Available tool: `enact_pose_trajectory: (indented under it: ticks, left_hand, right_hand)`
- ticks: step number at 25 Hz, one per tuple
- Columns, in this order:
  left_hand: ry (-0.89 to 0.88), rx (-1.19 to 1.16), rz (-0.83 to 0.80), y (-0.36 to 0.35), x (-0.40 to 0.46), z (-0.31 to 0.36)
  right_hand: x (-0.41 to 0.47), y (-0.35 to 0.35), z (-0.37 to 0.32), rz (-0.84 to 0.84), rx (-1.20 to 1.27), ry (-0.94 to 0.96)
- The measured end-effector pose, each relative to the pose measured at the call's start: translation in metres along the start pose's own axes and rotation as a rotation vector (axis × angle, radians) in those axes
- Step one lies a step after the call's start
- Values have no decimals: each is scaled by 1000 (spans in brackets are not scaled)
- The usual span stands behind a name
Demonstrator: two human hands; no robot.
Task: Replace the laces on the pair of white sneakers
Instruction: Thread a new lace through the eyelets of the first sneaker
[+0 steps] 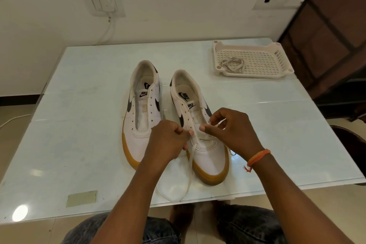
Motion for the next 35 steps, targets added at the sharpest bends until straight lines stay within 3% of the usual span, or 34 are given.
enact_pose_trajectory:
  ticks: [4, 9, 11, 15, 18, 20, 24, 27, 31, 35]
  left_hand:
    - [-59, 26, -31, 4, 1, 0]
    - [-75, 190, 308, 47, 4, -6]
    - [-80, 233, 346, 54, 4, -11]
    - [-80, 239, 283, 41, 6, -16]
    - [-213, 209, 296, 31, 2, -3]
    - [-290, 197, 192, 20, 0, 6]
    - [-236, 232, -2, 7, -2, -1]
    - [-201, 194, -12, 16, 1, -5]
    - [-175, 135, -30, 18, 3, -4]
    - [-187, 136, -68, 11, 2, -4]
  right_hand:
    - [1, 1, 2, 41, 4, -18]
    - [3, 3, 4, 22, 48, -32]
    - [3, 4, 3, 12, 61, -27]
    - [3, 6, 3, -16, 97, -32]
    - [3, 5, 4, -33, 105, -26]
    - [3, 6, 4, -30, 88, -11]
    - [-1, 22, 0, -140, 139, -36]
    - [-9, 23, -1, -275, 32, 23]
    - [-5, 17, 3, -234, 3, 91]
    - [2, 24, 10, -336, 190, -115]
Point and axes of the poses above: each hand's wrist, its own x-axis towards the middle knuckle, its own y-axis out of the back of the hand, z = x × y, the point moved 2 cm from there along x, towards the middle knuckle, and after that the axes turned 14 degrees about -y, right-handed, at the moved point
